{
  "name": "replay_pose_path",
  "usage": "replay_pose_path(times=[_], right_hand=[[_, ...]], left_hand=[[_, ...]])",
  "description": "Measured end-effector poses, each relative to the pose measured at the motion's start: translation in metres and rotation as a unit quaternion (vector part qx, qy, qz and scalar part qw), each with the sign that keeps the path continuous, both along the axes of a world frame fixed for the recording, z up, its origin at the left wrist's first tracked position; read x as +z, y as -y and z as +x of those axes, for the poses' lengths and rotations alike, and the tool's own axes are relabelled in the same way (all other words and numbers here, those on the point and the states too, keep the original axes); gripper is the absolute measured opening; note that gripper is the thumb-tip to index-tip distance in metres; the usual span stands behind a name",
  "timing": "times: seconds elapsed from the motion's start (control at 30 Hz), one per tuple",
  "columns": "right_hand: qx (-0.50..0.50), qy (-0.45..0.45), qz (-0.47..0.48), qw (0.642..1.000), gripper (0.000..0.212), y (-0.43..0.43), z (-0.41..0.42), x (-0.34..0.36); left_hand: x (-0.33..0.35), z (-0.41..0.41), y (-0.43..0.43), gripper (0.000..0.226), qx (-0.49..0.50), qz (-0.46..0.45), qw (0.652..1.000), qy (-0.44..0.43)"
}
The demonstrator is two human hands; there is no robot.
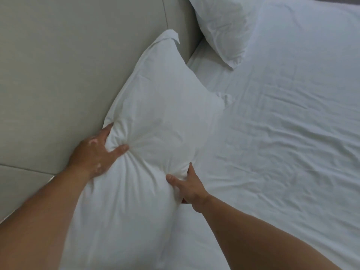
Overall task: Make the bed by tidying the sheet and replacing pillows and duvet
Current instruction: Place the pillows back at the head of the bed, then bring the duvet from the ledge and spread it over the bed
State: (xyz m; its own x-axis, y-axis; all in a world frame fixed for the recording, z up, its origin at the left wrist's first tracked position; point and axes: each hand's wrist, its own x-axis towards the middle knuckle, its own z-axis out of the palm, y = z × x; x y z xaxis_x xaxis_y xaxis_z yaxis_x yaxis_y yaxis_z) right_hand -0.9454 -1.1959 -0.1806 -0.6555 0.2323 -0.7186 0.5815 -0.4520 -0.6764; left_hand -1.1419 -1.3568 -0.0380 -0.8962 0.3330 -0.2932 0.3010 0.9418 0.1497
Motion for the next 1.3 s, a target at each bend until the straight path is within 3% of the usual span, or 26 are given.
replay_pose_path(times=[0.13,0.23,0.33,0.47,0.6,0.67,0.8,0.87,0.93,1.03,1.3], right_hand=[[0.015,-0.002,0.049,0.999,0.090,0.002,0.008,-0.008],[0.087,0.019,0.166,0.982,0.086,0.002,0.010,-0.008],[0.222,0.035,0.282,0.933,0.083,-0.011,0.028,-0.001],[0.391,0.057,0.377,0.838,0.084,-0.042,0.097,0.028],[0.418,0.106,0.395,0.811,0.086,-0.063,0.207,0.059],[0.399,0.136,0.384,0.821,0.087,-0.066,0.265,0.074],[0.323,0.189,0.376,0.848,0.106,-0.068,0.371,0.099],[0.273,0.206,0.372,0.863,0.096,-0.064,0.422,0.112],[0.207,0.213,0.370,0.880,0.078,-0.060,0.474,0.127],[0.097,0.218,0.361,0.902,0.066,-0.051,0.562,0.151],[-0.113,0.272,0.282,0.913,0.042,0.039,0.846,0.162]], left_hand=[[-0.027,-0.001,0.008,0.095,0.007,-0.030,0.999,0.018],[-0.027,0.003,0.009,0.098,0.011,-0.031,0.999,-0.008],[-0.029,0.017,0.012,0.098,0.018,-0.028,0.998,-0.048],[-0.034,0.047,0.018,0.080,0.021,-0.033,0.993,-0.113],[-0.054,0.106,0.032,0.070,-0.009,0.009,0.982,-0.188],[-0.061,0.146,0.034,0.070,-0.010,0.016,0.985,-0.171],[-0.063,0.236,0.020,0.071,-0.015,-0.012,0.998,-0.055],[-0.059,0.287,0.002,0.059,-0.003,0.031,0.998,0.060],[-0.052,0.347,-0.017,0.044,0.033,0.107,0.973,0.201],[-0.038,0.447,-0.037,0.032,0.022,0.137,0.939,0.314],[-0.012,0.707,-0.082,0.028,-0.173,0.067,0.906,0.381]])
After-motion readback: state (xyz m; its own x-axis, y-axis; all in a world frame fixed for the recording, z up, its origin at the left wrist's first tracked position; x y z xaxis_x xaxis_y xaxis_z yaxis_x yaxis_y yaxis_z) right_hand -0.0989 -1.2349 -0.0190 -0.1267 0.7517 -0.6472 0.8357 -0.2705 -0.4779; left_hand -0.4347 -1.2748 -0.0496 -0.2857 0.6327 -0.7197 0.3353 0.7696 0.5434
